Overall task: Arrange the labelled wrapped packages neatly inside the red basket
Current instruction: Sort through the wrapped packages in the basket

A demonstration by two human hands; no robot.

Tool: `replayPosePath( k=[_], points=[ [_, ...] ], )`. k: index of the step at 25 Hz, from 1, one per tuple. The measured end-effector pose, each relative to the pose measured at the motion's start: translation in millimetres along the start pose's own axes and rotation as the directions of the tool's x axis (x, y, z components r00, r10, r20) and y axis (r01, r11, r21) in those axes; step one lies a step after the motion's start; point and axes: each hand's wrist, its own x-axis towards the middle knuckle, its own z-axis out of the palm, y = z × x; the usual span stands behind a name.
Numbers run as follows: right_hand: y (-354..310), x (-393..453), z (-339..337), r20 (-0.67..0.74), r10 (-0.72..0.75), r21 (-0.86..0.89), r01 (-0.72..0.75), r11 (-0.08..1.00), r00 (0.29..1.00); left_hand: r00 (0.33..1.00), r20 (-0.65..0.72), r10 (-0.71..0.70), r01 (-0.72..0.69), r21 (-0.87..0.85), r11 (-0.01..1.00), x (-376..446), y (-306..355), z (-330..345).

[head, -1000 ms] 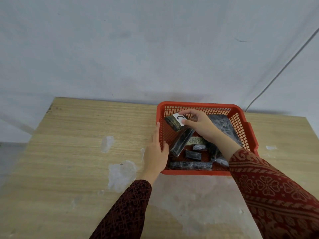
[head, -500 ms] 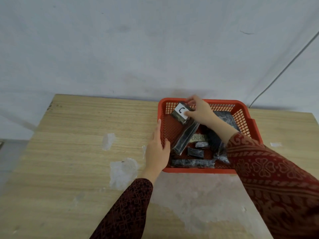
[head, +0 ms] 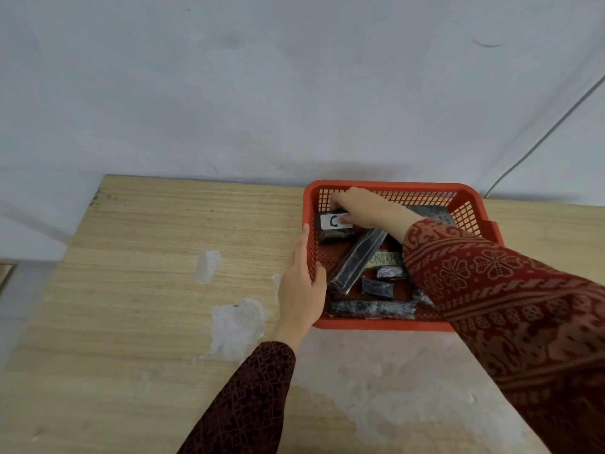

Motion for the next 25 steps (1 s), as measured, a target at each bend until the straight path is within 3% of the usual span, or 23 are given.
replayPosePath(
  k=[5, 9, 13, 16, 18, 20, 22, 24, 25],
  points=[
    [-12.7, 1.6, 11.1, 0.118, -0.036, -0.163, 0.056, 0.985, 0.992, 1.0, 0.003, -0.011, 0.011, 0.001, 1.0, 1.2, -2.1, 2.4],
    [-20.8, 1.9, 11.8, 0.079, 0.0, -0.399, 0.031, 0.917, 0.997, 1.0, -0.006, 0.0, 0.0, 0.027, 1.0, 1.2, -3.7, 3.1],
    [-32.8, -14.6, 15.7, 0.04, 0.137, -0.167, -0.129, 0.978, 0.99, 1.0, 0.003, 0.02, -0.02, 0.021, 1.0, -0.7, -1.7, 2.4],
    [-45.1, -57.7, 21.4, -0.211, 0.172, 0.134, -0.145, 0.98, 0.962, 0.997, -0.056, 0.052, -0.046, 0.109, 0.993, -0.6, 1.0, 2.0],
    [-51.4, -104.8, 35.9, -0.452, 0.197, 0.268, -0.078, 0.96, 0.87, 0.988, -0.092, 0.123, -0.097, 0.243, 0.965, -1.6, 2.7, 4.0],
    [-51.3, -152.6, 60.6, -0.554, 0.296, 0.354, -0.101, 0.93, 0.778, 0.977, -0.086, 0.197, -0.157, 0.341, 0.927, -3.1, 5.6, 4.0],
    [-51.0, -187.3, 86.7, -0.531, 0.394, 0.403, -0.186, 0.896, 0.75, 0.945, -0.056, 0.323, -0.274, 0.406, 0.872, -3.9, 8.3, 2.6],
    [-54.1, -202.5, 105.8, -0.527, 0.368, 0.296, -0.24, 0.924, 0.766, 0.885, 0.068, 0.461, -0.436, 0.469, 0.768, -3.2, 11.0, 5.0],
    [-55.7, -204.7, 111.8, -0.543, 0.328, 0.206, -0.256, 0.945, 0.773, 0.876, 0.155, 0.458, -0.474, 0.461, 0.751, -3.6, 13.8, 8.8]
  ],
)
